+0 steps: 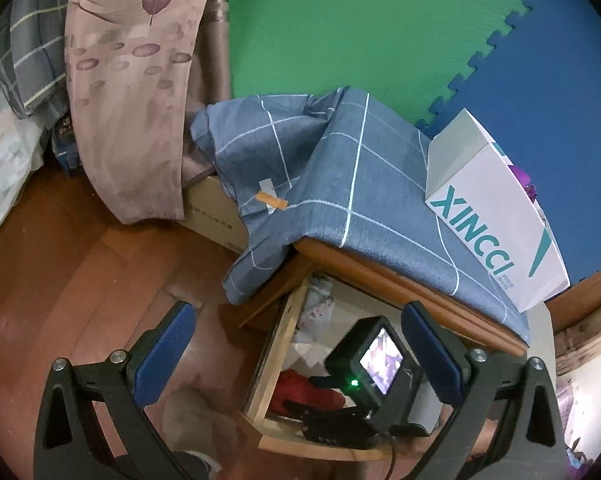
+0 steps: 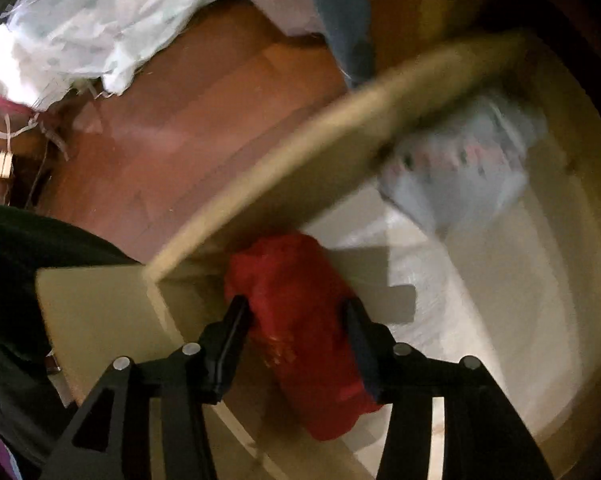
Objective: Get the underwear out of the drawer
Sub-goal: 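Reach into the drawer and grasp the light blue floral underwear with right gripper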
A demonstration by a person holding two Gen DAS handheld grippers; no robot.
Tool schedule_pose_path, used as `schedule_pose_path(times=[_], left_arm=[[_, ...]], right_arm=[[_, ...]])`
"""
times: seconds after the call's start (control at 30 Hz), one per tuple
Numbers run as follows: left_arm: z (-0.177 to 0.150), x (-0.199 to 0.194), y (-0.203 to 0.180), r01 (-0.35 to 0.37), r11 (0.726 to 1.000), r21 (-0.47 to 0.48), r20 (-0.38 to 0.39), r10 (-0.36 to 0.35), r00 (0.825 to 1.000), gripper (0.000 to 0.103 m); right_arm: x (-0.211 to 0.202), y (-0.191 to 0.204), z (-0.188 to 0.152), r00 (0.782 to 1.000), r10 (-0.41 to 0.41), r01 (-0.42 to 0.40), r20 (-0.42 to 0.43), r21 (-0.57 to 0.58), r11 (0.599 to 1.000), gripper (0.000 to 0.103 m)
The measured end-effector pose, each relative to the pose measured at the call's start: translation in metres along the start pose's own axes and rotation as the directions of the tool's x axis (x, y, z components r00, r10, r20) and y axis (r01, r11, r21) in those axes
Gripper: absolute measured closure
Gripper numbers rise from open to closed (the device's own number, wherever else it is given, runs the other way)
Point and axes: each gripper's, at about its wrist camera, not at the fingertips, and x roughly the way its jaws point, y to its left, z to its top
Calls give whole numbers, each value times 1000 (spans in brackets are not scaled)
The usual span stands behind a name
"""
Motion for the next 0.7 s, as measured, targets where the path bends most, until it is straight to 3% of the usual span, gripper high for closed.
schedule_pose_path(times=[0.13,0.23,0.27,0.37,0.47,0.53,0.6,0.7], left_arm=[[-2,3,1,13,1000,-2,-24,-13,1000,1],[-2,4,-3,21,1000,5,-32,-21,999,1],[-2,5,-5,26,1000,6,-34,-25,999,1],[-4,6,-13,29,999,28,-41,-28,999,1],[-7,9,-19,5,998,68,-54,-1,999,1],[-8,8,-18,-4,997,76,-52,8,999,1],[-7,7,-12,0,998,61,-50,3,999,1],[-4,8,-2,14,1000,17,-56,-13,998,1]], right_arm=[[-13,-20,-39,995,-74,77,-62,49,996,53],[-45,-23,-59,989,-142,141,27,39,989,53],[-57,-20,-60,978,-189,187,85,37,982,53],[-82,-8,-49,904,-338,337,261,52,940,43],[-69,-4,-28,863,-412,415,291,57,908,43],[-55,13,-19,813,-483,514,326,-12,857,43],[-40,22,-11,789,-511,569,341,-92,817,42],[-19,23,-2,778,-530,605,336,-178,776,42]])
